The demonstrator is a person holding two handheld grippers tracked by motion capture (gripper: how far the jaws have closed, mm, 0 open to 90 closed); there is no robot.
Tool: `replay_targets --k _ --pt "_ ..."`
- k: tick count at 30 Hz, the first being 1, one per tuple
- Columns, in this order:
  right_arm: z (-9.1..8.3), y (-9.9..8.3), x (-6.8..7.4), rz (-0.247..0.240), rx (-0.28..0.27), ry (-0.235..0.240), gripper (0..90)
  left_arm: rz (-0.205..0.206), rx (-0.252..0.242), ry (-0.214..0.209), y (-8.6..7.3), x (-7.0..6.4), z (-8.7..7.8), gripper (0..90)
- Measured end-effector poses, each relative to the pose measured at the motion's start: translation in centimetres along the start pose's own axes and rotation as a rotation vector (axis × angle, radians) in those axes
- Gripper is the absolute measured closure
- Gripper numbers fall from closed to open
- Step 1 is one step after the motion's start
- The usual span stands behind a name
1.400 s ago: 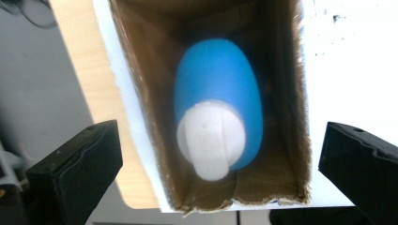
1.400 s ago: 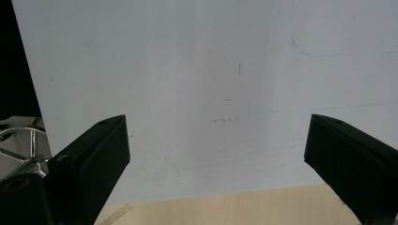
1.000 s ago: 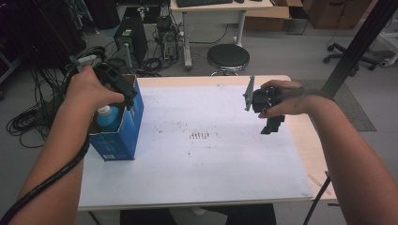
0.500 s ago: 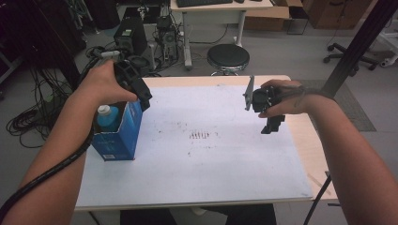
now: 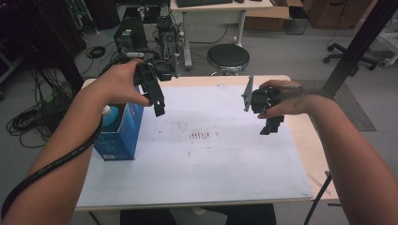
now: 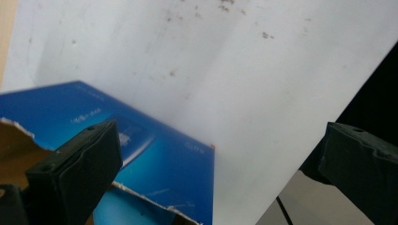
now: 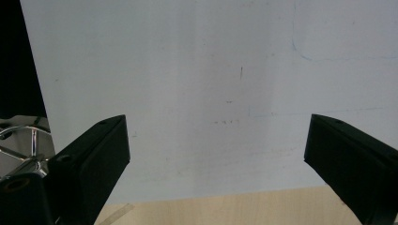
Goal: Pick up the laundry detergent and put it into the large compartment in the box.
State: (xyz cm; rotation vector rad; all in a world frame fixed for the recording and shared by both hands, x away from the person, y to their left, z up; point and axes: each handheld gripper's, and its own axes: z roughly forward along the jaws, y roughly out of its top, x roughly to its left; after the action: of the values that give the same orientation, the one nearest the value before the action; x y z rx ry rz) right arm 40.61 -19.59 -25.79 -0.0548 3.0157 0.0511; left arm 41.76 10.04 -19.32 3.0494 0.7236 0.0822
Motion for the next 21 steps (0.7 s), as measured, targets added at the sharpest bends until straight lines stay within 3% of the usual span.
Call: replay_targets --k 5,9,15,21 --pt "0.1 -0.1 0.0 0.0 -0.002 0.002 6.9 0.148 -0.032 -0.027 0.3 -1.4 -0.3 0.2" --pt "0.1 -0.2 -0.2 -0.002 -0.003 0.004 6.9 0.246 -0.024 -0.056 0.6 -2.5 0.0 0.2" --pt "0.2 -0.2 -0.5 0.002 -0.003 0.009 7.0 0.312 -0.01 -0.069 1.0 -3.7 0.4 0.2" --pt "0.4 -0.1 -0.7 0.006 0.005 0.012 7.0 0.32 -0.008 -0.074 0.9 -4.0 0.7 0.2"
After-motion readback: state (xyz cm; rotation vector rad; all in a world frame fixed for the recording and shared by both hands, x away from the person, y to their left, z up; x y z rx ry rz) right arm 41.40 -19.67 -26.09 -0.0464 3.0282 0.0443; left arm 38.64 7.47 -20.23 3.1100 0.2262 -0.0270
